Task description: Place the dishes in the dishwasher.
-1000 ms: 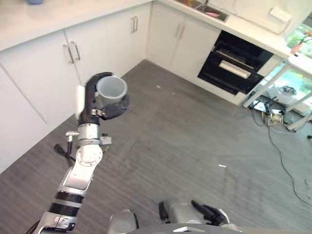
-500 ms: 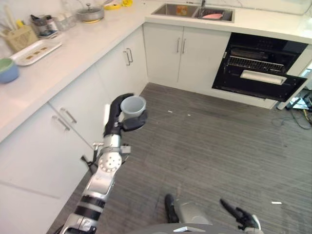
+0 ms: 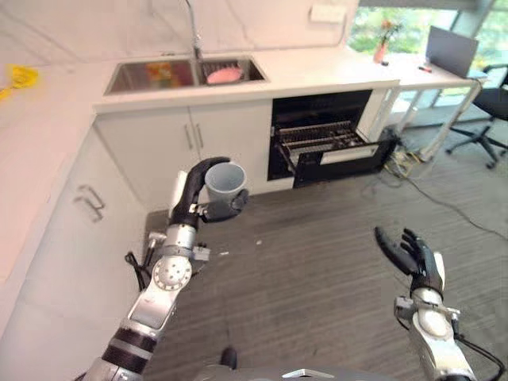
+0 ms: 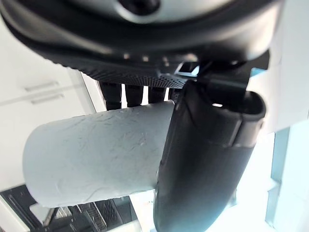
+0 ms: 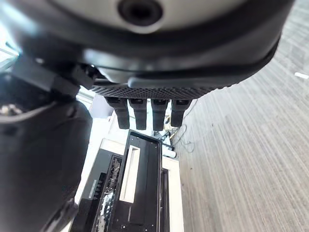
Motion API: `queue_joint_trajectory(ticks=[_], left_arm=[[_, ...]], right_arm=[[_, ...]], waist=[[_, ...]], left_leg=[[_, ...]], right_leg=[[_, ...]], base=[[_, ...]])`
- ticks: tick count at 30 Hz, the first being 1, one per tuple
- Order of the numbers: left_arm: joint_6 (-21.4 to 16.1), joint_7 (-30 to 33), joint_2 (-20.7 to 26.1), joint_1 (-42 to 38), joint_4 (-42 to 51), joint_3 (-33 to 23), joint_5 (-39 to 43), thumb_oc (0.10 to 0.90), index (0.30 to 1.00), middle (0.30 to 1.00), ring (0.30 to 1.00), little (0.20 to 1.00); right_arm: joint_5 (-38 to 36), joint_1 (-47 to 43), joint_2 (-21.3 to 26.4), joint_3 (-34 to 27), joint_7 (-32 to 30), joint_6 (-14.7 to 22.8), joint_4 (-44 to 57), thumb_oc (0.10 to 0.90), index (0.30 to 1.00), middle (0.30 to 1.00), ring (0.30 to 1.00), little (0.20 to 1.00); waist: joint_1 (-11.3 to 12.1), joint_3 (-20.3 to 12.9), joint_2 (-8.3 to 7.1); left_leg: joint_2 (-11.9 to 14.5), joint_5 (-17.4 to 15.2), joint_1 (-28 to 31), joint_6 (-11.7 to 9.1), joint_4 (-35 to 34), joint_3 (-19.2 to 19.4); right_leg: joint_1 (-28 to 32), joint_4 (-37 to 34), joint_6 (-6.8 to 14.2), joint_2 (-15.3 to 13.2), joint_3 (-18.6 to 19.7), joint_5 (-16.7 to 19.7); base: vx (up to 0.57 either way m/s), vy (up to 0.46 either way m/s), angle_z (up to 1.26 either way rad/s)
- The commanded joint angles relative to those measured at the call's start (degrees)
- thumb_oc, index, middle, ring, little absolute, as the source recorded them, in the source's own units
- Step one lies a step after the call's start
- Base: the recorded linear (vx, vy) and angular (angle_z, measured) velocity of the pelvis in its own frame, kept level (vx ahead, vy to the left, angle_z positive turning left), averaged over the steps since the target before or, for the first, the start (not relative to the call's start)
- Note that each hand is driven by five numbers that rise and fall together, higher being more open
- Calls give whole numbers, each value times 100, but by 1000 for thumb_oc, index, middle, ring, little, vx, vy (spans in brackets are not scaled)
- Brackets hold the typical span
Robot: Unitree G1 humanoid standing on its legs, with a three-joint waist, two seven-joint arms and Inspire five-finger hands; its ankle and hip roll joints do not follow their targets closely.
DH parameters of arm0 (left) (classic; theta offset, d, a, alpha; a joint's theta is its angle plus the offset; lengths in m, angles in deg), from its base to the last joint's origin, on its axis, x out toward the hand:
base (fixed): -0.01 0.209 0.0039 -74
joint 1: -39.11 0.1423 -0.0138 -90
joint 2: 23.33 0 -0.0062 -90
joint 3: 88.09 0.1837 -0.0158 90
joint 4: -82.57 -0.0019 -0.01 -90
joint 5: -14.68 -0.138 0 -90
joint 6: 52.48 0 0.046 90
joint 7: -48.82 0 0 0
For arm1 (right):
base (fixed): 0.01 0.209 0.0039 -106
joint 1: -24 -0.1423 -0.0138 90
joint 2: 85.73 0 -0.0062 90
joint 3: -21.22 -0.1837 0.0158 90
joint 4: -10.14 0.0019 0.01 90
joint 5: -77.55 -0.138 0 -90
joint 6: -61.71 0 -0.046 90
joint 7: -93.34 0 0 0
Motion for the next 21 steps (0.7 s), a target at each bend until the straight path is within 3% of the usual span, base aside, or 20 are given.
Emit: queue_joint_trajectory(ticks=[1, 3, 5, 7, 8, 10, 11, 12, 15, 16, 18, 19, 20, 21], left_arm=[[-567, 45, 272, -527, 665, -345, -279, 400, 300, 300, 300, 300], [-602, 16, 309, -436, 796, -497, -290, 400, 300, 300, 300, 300], [-619, -11, 313, -409, 835, -521, -256, 400, 300, 300, 300, 300], [-616, -62, 271, -436, 671, -551, -256, 400, 300, 300, 300, 300], [-621, -60, 263, -445, 656, -545, -259, 400, 300, 300, 300, 300], [-618, 35, 213, -511, 577, -561, -333, 400, 300, 300, 300, 300], [-630, 99, 197, -536, 521, -599, -367, 400, 300, 300, 300, 300], [-647, 155, 191, -611, 466, -694, -531, 400, 300, 300, 300, 300], [-716, 234, 109, -641, 488, -761, -592, 400, 300, 300, 300, 300], [-718, 379, 45, -664, 416, -850, -466, 400, 300, 300, 300, 300], [-707, 397, 32, -640, 357, -894, -427, 400, 300, 300, 300, 300], [-692, 459, 21, -572, 295, -1014, -399, 400, 300, 300, 300, 300], [-697, 453, 4, -516, 292, -1065, -379, 400, 300, 300, 300, 300], [-680, 426, -52, -492, 325, -1080, -350, 400, 300, 300, 300, 300]], right_arm=[[199, -919, 220, -253, -14, 630, 848, 800, 900, 900, 900, 900], [302, -985, 191, -231, 31, 603, 1054, 800, 900, 900, 900, 900], [121, -983, 161, -216, 132, 639, 1086, 800, 900, 900, 900, 900], [637, -882, 412, -214, 283, 548, 1489, 800, 900, 900, 900, 900], [654, -872, 410, -217, 276, 534, 1508, 800, 900, 900, 900, 900], [1050, -877, 517, -299, 102, 505, 1673, 800, 900, 900, 900, 900], [1398, -902, 618, -340, 15, 499, 1813, 800, 900, 900, 900, 900], [2285, -893, 949, -440, -102, 408, 2149, 800, 900, 900, 900, 900], [2281, -1018, 1028, -460, -143, 461, 2233, 800, 900, 900, 900, 900], [1853, -1160, 901, -390, -227, 577, 2137, 800, 900, 900, 900, 900], [1732, -1199, 872, -328, -186, 608, 2150, 800, 900, 900, 900, 900], [1680, -1325, 845, -178, -159, 641, 2163, 800, 900, 900, 900, 900], [1660, -1395, 860, -102, -140, 669, 2200, 800, 900, 900, 900, 900], [1636, -1428, 894, -70, -143, 704, 2253, 800, 900, 900, 900, 900]], waist=[[-126, 191, 45], [-147, 163, 87], [-164, 147, 87], [-201, 82, 18], [-205, 74, 33], [-258, 65, 43], [-287, 68, 54], [-336, 16, -13], [-295, -51, -74], [-312, -164, -34], [-326, -199, 4], [-311, -185, 25], [-277, -113, 70], [-172, 10, 24]], left_leg=[[756, -240, 299, -430, -86, 754], [777, -349, 575, -450, -292, 1002], [781, -339, 625, -465, -330, 1094], [793, -605, 824, -539, -336, 1288], [799, -619, 823, -537, -336, 1284], [863, -770, 961, -588, -336, 1323], [893, -847, 1051, -612, -336, 1358], [788, -997, 1196, -629, -336, 1404], [756, -1106, 1351, -683, -336, 1485], [994, -1107, 1509, -840, -336, 1473], [1132, -1028, 1609, -903, -296, 1464], [1353, -657, 1582, -994, 299, 1380], [1549, -543, 1387, -1022, 1086, 1275], [1548, -278, 901, -958, 2053, 1096]], right_leg=[[-864, 145, -411, 555, -1431, 1420], [-1066, -290, -490, 194, -2093, 1225], [-1057, -691, -494, 114, -2230, 1309], [-1230, -1684, -379, -229, -2652, 1515], [-1197, -1751, -371, -223, -2662, 1543], [-1376, -2178, -224, -477, -2769, 1864], [-1512, -2261, -163, -572, -2839, 1964], [-1451, -2361, -143, -600, -2771, 2052], [-1272, -2521, -135, -683, -2767, 2199], [-1162, -2503, -222, -600, -2700, 2117], [-1097, -2484, -279, -507, -2676, 2039], [-1011, -2458, -436, -333, -2639, 2011], [-852, -2494, -555, -184, -2597, 1914], [-639, -2555, -722, -150, -2569, 1850]], base=[[238, 195, -106], [202, 107, -111], [169, 51, -63], [306, 1, -36], [174, -64, -21], [219, -84, -17], [330, -73, -3], [244, -32, -15], [276, -151, -11], [221, -171, 15], [244, -240, 5], [273, -345, 0], [223, -371, -12], [203, -340, -25]])
